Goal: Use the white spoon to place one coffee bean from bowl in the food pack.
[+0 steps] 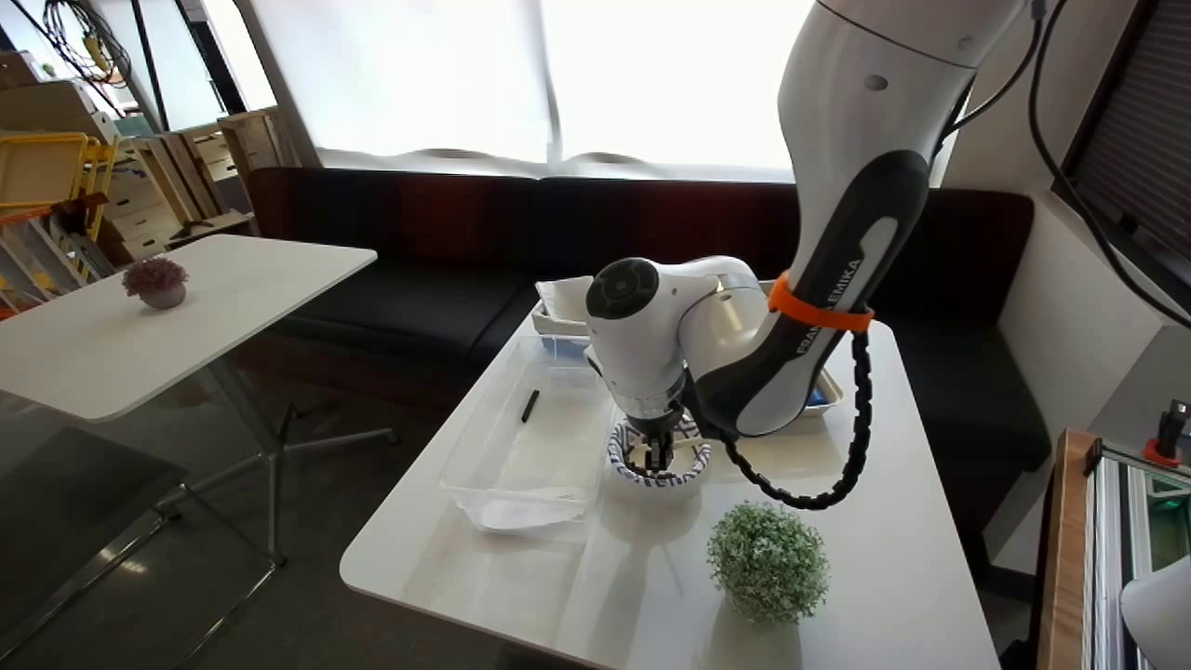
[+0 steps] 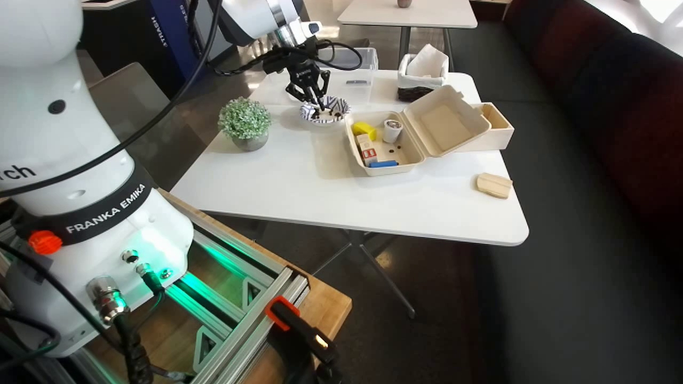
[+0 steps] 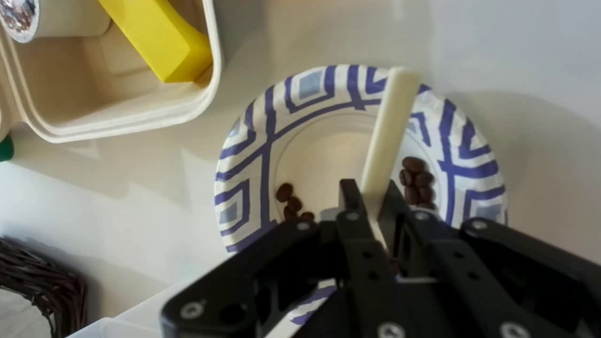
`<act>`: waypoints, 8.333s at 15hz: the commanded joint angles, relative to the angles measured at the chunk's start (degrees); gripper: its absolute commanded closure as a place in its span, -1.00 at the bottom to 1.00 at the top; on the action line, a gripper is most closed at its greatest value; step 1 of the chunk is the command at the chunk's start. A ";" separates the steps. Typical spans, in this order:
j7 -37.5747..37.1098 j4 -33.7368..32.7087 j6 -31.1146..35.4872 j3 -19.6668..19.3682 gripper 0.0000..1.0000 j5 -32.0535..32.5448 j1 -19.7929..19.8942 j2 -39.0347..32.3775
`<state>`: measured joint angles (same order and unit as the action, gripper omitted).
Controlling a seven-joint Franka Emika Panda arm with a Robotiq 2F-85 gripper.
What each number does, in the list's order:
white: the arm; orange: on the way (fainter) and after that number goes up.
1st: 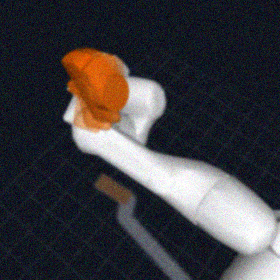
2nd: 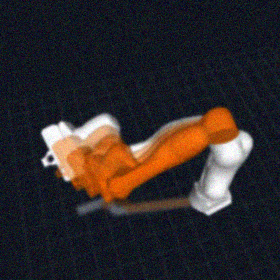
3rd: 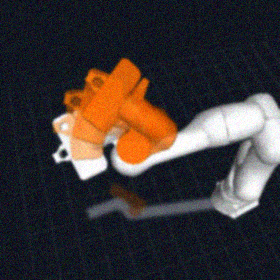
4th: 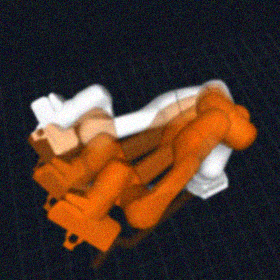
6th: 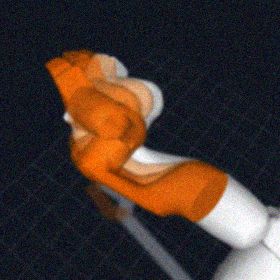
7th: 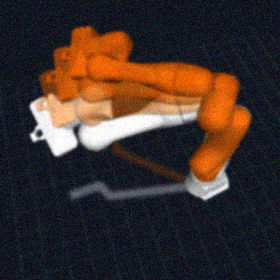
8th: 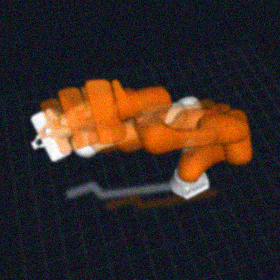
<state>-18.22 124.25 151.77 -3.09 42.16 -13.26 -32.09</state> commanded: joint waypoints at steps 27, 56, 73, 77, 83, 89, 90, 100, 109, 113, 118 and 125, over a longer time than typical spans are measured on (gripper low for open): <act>-7.36 1.99 41.73 -13.37 0.93 3.36 -3.11 -10.57; -5.34 11.70 41.73 -14.72 0.93 7.64 -2.75 0.44; -21.16 19.55 29.92 -25.10 0.72 0.34 -9.45 12.24; -21.16 19.53 29.92 -25.03 0.93 0.34 -9.45 12.21; -19.01 22.96 31.00 -22.57 0.93 -0.41 -0.78 11.77; -19.72 23.98 30.20 -25.42 0.93 -0.09 3.35 10.52; -20.52 23.60 29.81 -26.97 0.93 0.03 2.53 10.31; -25.21 20.03 8.87 -32.31 0.93 0.79 -6.17 11.44; -34.86 9.89 -20.14 -18.06 0.93 12.38 -1.44 10.03; -37.18 6.84 -33.51 -10.64 0.93 18.00 0.73 7.32; -37.31 4.43 -43.68 -3.65 0.93 22.06 2.88 2.91; -37.03 9.07 -24.46 -0.54 0.93 20.23 11.47 12.11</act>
<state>-54.76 129.42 120.71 -4.72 62.31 -5.43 -26.16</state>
